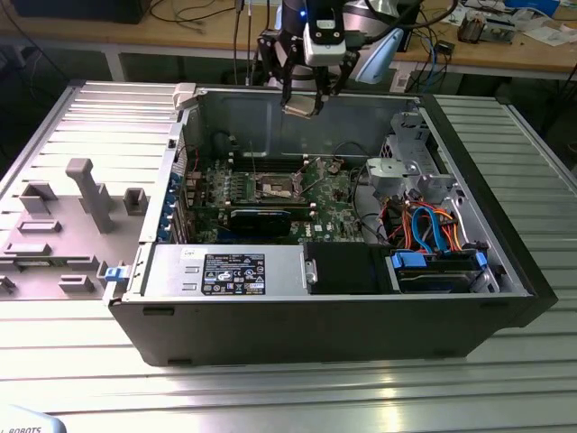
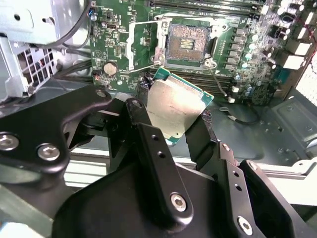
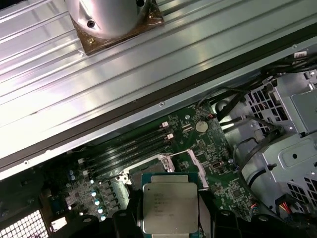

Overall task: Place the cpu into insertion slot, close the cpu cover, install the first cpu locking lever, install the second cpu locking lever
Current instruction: 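Place the cpu into insertion slot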

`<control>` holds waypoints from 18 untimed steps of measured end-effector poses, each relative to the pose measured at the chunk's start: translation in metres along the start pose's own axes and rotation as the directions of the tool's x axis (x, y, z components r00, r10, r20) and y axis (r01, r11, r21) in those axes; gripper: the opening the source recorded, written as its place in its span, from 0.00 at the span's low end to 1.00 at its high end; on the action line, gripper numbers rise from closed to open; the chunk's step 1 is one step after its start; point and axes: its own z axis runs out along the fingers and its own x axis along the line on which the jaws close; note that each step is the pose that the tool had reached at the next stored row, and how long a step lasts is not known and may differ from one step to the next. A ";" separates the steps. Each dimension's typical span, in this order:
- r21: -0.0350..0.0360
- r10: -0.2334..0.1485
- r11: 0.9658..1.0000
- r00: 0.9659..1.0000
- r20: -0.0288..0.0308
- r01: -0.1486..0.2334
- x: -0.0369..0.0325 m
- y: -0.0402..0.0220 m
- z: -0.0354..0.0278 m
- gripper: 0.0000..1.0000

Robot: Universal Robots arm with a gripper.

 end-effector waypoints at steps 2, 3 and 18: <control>-0.001 0.028 1.000 1.000 0.002 -0.028 0.0000 0.0000 0.0002 0.54; -0.001 0.038 0.999 0.999 0.003 -0.038 0.0000 0.0000 0.0002 0.54; -0.004 0.169 0.986 0.985 0.014 -0.169 0.0000 -0.0001 0.0006 0.54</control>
